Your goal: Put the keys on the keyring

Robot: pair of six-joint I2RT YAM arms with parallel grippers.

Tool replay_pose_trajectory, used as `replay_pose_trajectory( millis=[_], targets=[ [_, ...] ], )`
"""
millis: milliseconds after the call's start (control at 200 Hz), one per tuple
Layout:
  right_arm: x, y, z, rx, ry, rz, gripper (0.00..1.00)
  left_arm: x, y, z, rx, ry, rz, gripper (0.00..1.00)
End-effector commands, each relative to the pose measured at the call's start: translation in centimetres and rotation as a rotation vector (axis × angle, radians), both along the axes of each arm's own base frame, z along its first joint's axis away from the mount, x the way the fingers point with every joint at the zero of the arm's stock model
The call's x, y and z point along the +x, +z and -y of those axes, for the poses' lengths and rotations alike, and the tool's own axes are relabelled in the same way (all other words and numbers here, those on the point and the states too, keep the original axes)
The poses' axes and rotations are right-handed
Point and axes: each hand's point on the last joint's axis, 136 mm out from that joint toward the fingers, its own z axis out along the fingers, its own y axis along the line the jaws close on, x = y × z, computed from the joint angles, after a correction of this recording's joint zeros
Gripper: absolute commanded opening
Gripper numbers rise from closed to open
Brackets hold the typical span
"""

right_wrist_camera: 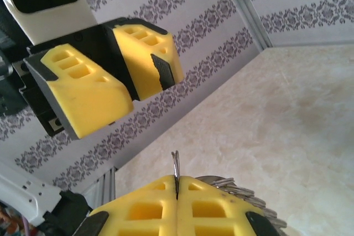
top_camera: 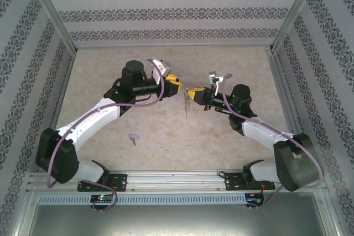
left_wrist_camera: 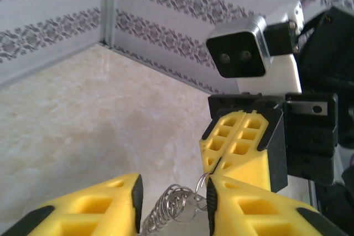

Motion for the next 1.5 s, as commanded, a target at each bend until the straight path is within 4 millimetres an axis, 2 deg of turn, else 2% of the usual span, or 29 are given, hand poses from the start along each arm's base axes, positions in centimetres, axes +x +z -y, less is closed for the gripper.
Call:
replay_pose_trajectory(
  millis=[0, 380, 794, 1494],
  targets=[
    [-0.1, 3.4, 0.8, 0.078, -0.040, 0.110, 0.00, 0.3, 3.0, -0.4, -0.132, 0.059, 0.023, 0.40],
    [0.0, 6.2, 0.8, 0.176, -0.020, 0.136, 0.00, -0.9, 2.0, 0.9, -0.237, -0.056, -0.074, 0.42],
    [0.1, 6.1, 0.4, 0.199, 0.003, 0.119, 0.00, -1.4, 2.5, 1.8, -0.351, -0.149, -0.113, 0.42],
    [0.5, 6.0, 0.0, 0.224, 0.041, 0.103, 0.00, -0.9, 2.5, 2.7, -0.376, -0.193, -0.147, 0.28]
  ],
)
